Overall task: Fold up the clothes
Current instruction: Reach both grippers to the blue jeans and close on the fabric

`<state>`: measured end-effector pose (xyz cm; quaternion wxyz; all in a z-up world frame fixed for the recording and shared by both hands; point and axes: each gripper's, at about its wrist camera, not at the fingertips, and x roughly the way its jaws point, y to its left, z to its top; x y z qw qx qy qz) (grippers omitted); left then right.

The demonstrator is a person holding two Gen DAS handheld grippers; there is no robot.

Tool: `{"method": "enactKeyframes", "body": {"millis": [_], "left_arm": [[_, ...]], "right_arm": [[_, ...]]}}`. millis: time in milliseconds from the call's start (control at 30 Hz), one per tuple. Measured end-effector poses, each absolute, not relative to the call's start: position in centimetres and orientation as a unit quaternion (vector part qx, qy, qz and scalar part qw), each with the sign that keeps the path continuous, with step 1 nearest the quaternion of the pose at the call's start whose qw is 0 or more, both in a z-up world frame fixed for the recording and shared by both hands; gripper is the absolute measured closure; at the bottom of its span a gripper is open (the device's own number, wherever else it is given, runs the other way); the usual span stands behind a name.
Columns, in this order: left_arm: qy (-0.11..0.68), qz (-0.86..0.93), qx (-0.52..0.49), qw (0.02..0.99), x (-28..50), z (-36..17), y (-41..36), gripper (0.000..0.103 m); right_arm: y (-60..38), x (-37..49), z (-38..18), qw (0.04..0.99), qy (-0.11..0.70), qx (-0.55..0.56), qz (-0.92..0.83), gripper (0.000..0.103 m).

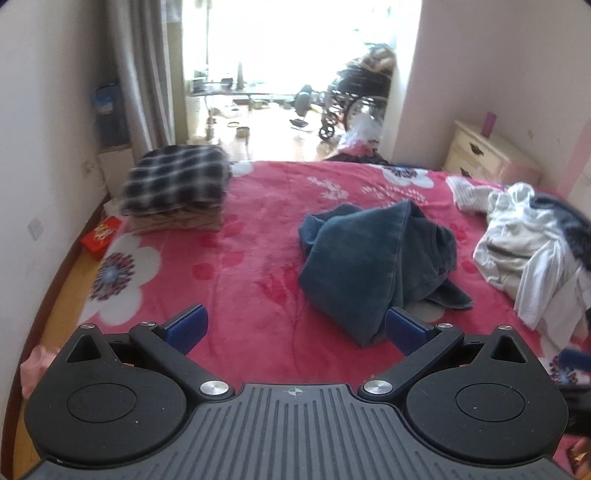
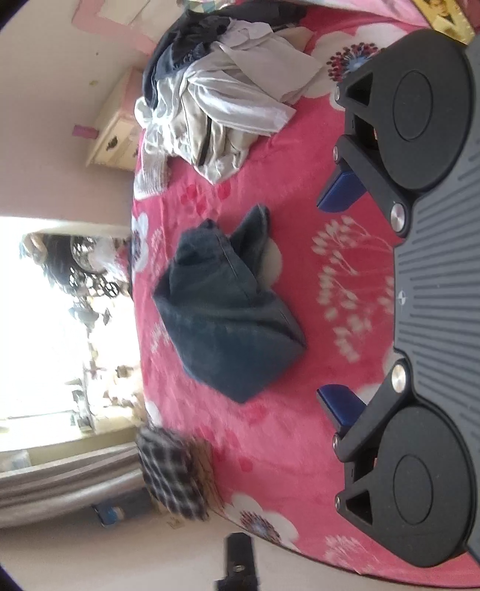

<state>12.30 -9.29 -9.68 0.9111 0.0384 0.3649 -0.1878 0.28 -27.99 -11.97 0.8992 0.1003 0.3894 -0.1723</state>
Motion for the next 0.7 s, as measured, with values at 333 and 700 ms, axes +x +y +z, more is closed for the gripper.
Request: {"method": "enactKeyframes", "body": {"millis": [333, 700], "left_arm": [[0.341, -0.242, 0.066, 0.906, 20.0, -14.8, -17.4, 0.000], [0.297, -0.320, 0.177, 0.882, 28.3, -16.3, -30.5, 0.010]], "right_arm": [[-38.6, 9.0, -18.6, 0.901, 0.348, 0.168, -0.200, 0.011], [-51.1, 19.0, -24.2, 0.865, 0.295, 0.368, -0.170, 0.015]]}}
